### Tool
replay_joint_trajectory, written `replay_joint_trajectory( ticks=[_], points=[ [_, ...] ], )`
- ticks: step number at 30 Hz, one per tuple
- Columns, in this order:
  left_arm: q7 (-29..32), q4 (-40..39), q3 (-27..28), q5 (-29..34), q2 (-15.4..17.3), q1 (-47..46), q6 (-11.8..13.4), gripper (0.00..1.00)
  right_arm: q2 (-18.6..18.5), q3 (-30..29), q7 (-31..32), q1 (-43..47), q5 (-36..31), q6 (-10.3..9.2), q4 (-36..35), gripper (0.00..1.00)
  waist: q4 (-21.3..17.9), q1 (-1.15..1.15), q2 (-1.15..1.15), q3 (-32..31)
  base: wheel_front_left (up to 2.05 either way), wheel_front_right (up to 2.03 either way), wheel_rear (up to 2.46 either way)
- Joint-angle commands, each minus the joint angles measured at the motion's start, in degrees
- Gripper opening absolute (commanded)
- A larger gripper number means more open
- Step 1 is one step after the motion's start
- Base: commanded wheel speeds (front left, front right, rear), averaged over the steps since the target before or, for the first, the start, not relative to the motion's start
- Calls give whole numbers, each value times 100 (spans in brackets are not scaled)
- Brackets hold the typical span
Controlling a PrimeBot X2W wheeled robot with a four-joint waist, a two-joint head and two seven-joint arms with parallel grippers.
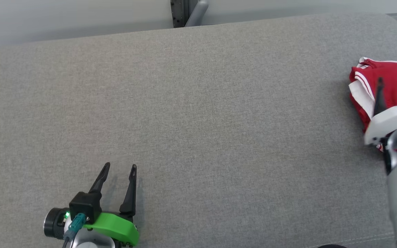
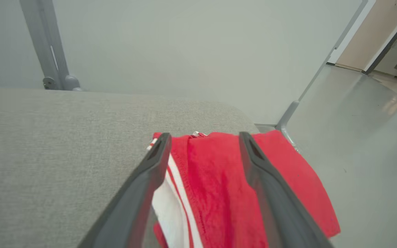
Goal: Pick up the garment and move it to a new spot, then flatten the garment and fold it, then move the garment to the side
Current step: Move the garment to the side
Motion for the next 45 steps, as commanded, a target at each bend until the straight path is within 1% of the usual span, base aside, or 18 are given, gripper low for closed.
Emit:
replay_joint_trajectory(
  ticks=[1, 4, 8, 9, 11, 17, 25, 29, 34, 39, 45],
  points=[
    [2, 15, 51, -13, 22, 53, -6, 100, 76, 140, -13, 258, 145, -9, -102, 100, -19, 0, 0, -108, 0, 0, 0],
    [2, 15, 106, -72, 20, 112, 28, 100, 368, 758, -15, 625, 653, -9, -516, 100, -21, 0, 0, -227, 0, 0, 0],
    [2, 21, 140, -138, 20, 177, 58, 100, 586, 1437, -15, 1096, 1281, -9, -944, 100, -16, 0, 0, -368, 0, 0, 0],
    [2, 18, 137, -156, 20, 184, 70, 100, 635, 1520, -16, 1201, 1442, -9, -1014, 100, -13, 0, 0, -402, 0, 0, 0],
    [2, 23, 123, -196, 20, 233, 104, 100, 699, 1802, -16, 1351, 1564, -9, -1155, 100, 9, 0, 0, -475, 0, 0, 0],
    [2, 35, 137, -264, 20, 328, 194, 100, 879, 2218, -16, 1731, 1957, -9, -1315, 100, 67, 0, 0, -664, 0, 0, 0],
    [2, 21, 252, -374, 21, 614, 319, 100, 946, 2367, -17, 2227, 2285, -9, -1574, 100, 117, 0, 0, -979, 0, 0, 0],
    [2, -13, 367, -394, 20, 691, 442, 100, 955, 2421, -17, 2422, 2334, -8, -1666, 100, 109, 0, 0, -1046, 0, 0, 0],
    [2, -9, 509, -371, 20, 641, 539, 100, 954, 2472, -17, 2518, 2227, -9, -1730, 100, 97, 0, 0, -1082, 0, 0, 0],
    [2, -2, 608, -361, 20, 559, 529, 100, 954, 2486, -17, 2596, 2243, -9, -1849, 100, 120, 0, 0, -1105, 0, 0, 0],
    [2, 26, 684, -348, 19, 597, 600, 100, 952, 2428, -17, 2753, 2132, -9, -2017, 100, 146, 0, 0, -1149, 0, 0, 0]
  ],
)
